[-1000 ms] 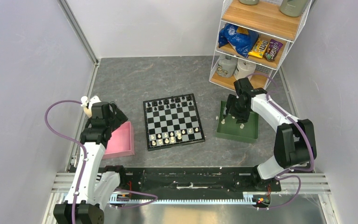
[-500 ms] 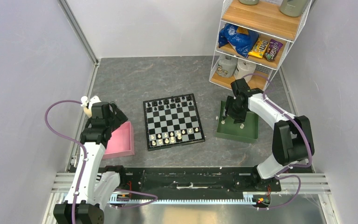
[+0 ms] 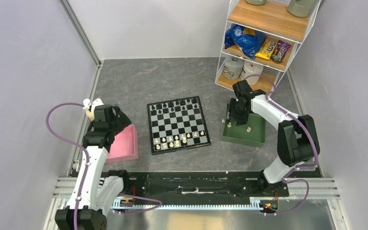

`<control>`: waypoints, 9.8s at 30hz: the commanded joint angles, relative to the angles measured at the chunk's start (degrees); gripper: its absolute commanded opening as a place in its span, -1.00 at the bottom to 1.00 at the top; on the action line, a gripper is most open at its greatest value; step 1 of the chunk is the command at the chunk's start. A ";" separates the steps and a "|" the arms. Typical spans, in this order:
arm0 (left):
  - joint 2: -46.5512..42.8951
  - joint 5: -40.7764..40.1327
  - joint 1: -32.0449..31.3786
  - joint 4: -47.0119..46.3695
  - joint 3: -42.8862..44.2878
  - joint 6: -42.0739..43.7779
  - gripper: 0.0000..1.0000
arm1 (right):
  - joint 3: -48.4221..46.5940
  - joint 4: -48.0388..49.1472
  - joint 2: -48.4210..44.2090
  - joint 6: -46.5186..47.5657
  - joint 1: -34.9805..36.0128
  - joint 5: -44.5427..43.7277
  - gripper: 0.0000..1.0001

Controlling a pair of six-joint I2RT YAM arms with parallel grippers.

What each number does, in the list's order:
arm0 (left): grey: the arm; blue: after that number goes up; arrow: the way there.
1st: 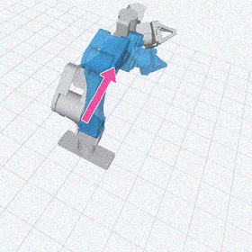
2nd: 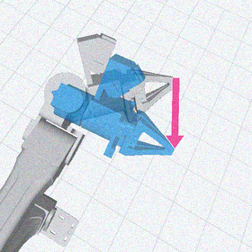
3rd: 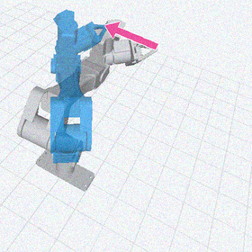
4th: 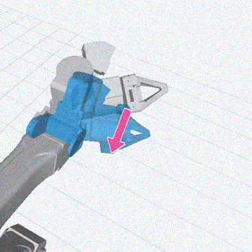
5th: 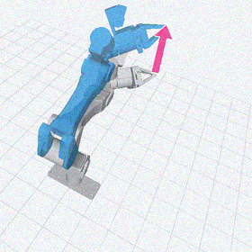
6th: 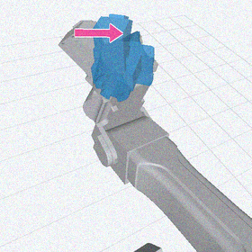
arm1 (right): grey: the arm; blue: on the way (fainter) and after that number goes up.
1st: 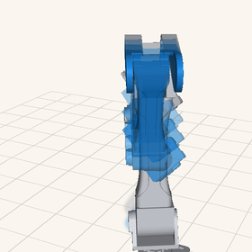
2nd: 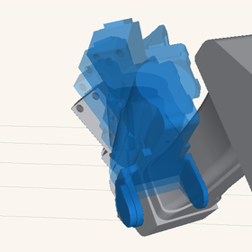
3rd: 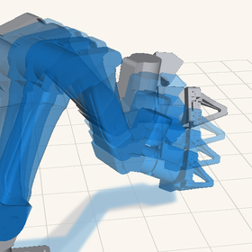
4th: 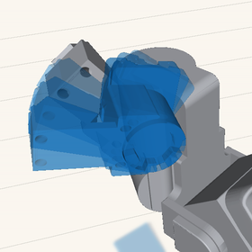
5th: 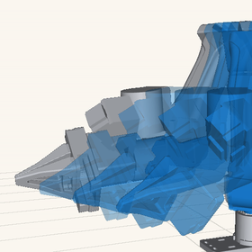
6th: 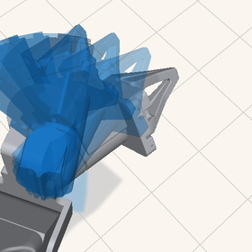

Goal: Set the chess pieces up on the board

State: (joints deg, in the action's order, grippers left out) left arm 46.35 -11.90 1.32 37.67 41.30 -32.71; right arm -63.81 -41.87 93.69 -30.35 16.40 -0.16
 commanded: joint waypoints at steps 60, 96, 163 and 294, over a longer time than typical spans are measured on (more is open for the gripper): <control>-0.73 0.16 0.20 -0.93 1.68 1.42 0.78 | -19.67 2.12 15.18 -4.76 39.23 -7.13 -0.28; -0.82 0.51 0.19 -1.03 1.59 1.24 0.78 | -17.66 1.70 13.53 -4.69 40.45 -4.75 -0.81; -0.21 1.12 0.25 -1.33 1.51 1.46 0.78 | -6.28 -2.78 -9.54 -4.54 18.62 -16.95 -0.10; -0.20 1.79 0.23 -1.79 1.26 1.07 0.78 | -13.36 0.81 9.31 -6.54 38.26 -6.37 -0.70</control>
State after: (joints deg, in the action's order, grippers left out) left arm 46.19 -10.33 1.32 37.58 41.30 -32.71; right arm -74.96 -41.23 103.13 -36.84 54.28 -7.11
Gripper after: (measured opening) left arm 0.891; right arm 0.147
